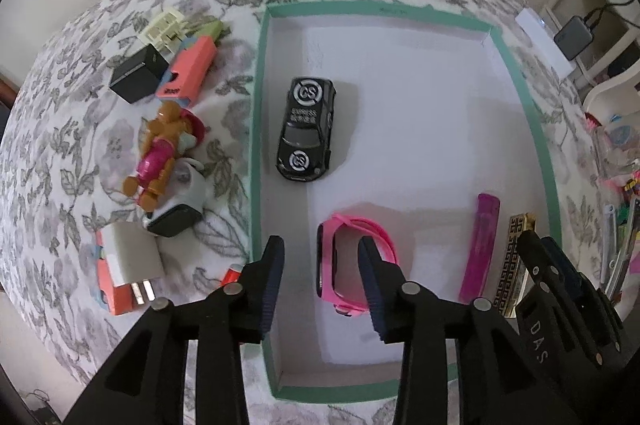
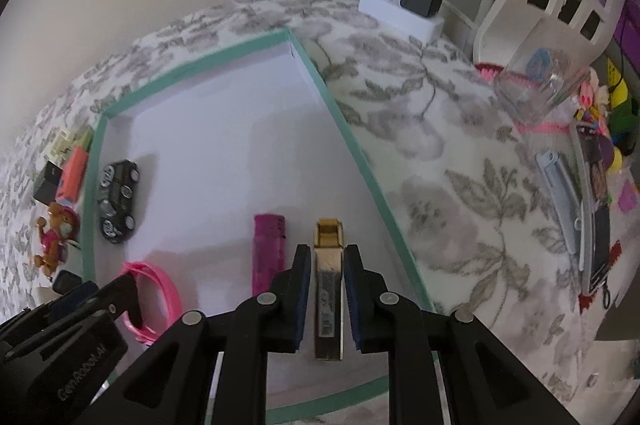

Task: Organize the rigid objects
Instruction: 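Carry band and gold lighter into the tray and open both tools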

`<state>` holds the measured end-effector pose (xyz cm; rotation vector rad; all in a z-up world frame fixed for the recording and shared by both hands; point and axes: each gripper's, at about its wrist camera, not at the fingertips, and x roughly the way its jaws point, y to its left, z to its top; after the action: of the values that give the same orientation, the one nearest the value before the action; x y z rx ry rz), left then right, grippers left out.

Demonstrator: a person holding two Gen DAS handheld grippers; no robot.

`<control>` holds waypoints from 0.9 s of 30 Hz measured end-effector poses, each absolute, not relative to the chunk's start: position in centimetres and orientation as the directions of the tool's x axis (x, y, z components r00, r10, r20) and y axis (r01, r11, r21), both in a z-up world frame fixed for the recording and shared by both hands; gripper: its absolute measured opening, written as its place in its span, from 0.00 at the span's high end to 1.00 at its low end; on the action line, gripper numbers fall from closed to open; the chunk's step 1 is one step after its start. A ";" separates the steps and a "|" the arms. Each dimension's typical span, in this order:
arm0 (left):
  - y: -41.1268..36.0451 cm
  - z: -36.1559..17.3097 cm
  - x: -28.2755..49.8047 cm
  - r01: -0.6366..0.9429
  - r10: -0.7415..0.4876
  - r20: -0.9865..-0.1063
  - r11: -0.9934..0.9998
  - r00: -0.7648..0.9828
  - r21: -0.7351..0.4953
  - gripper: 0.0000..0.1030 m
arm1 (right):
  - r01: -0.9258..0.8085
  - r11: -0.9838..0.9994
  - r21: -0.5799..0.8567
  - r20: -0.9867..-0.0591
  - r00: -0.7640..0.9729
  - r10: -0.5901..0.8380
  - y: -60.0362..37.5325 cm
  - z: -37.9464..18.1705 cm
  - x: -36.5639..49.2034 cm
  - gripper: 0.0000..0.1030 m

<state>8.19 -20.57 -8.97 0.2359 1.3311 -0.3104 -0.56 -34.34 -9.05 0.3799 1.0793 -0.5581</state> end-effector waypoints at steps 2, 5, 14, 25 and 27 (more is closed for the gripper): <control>-20.2 -8.1 8.5 0.344 -0.097 -0.972 0.939 0.213 -0.018 0.55 | 0.595 0.803 0.027 -0.893 0.376 -0.248 -34.2 -8.3 -0.5 0.70; -19.4 -7.0 8.8 0.320 -0.112 -0.968 0.947 0.226 -0.035 0.47 | 0.593 0.805 0.031 -0.875 0.405 -0.265 -34.1 -7.1 -0.6 0.69; -15.7 -4.7 9.7 0.188 -0.021 -0.946 0.981 0.322 0.042 0.22 | 0.534 0.845 0.018 -0.862 0.437 -0.257 -31.7 -6.5 0.5 0.45; -12.4 -5.6 10.7 0.078 0.071 -0.953 0.992 0.293 0.098 0.22 | 0.500 0.861 0.094 -0.865 0.468 -0.178 -30.7 -7.8 0.9 0.01; -12.3 -5.7 10.6 0.072 0.068 -0.954 0.993 0.292 0.093 0.22 | 0.505 0.857 0.105 -0.861 0.478 -0.177 -30.7 -7.7 0.9 0.00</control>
<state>10.60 -12.34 -5.69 0.1257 1.2754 -0.0026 0.86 -30.70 -7.72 0.3700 0.9914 -0.4281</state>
